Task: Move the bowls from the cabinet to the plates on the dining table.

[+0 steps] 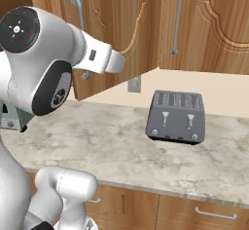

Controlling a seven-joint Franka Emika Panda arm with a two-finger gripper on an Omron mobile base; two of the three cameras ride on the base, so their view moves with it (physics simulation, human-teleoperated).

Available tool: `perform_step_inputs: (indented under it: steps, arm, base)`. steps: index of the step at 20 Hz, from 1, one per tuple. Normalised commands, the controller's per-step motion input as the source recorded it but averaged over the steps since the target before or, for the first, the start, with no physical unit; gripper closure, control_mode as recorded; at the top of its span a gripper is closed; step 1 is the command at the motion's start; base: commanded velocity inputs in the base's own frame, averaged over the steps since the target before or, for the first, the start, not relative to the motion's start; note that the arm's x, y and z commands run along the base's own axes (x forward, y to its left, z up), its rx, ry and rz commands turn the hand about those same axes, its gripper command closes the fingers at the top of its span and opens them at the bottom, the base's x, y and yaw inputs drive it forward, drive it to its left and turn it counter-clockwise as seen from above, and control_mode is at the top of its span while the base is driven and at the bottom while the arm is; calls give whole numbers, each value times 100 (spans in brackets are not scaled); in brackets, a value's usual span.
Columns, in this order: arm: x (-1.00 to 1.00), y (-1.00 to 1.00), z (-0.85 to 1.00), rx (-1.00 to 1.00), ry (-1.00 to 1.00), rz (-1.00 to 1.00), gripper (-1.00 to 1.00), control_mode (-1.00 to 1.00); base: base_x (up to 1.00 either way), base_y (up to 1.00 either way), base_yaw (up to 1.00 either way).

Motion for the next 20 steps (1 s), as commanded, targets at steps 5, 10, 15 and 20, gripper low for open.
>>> perform_step_inputs:
  steps: [5,10,15,20]
  arm:
    - [-12,0,0,0,0,0,-100,-100]
    - [-94,3,5,0,-4,0,-100,-100]
    - [-100,20,18,0,-1,0,-100,-100]
    - [-91,54,23,-5,0,0,-100,-100]
  base:
    - [0,0,0]
    - [0,0,0]
    - [0,0,0]
    - [0,0,0]
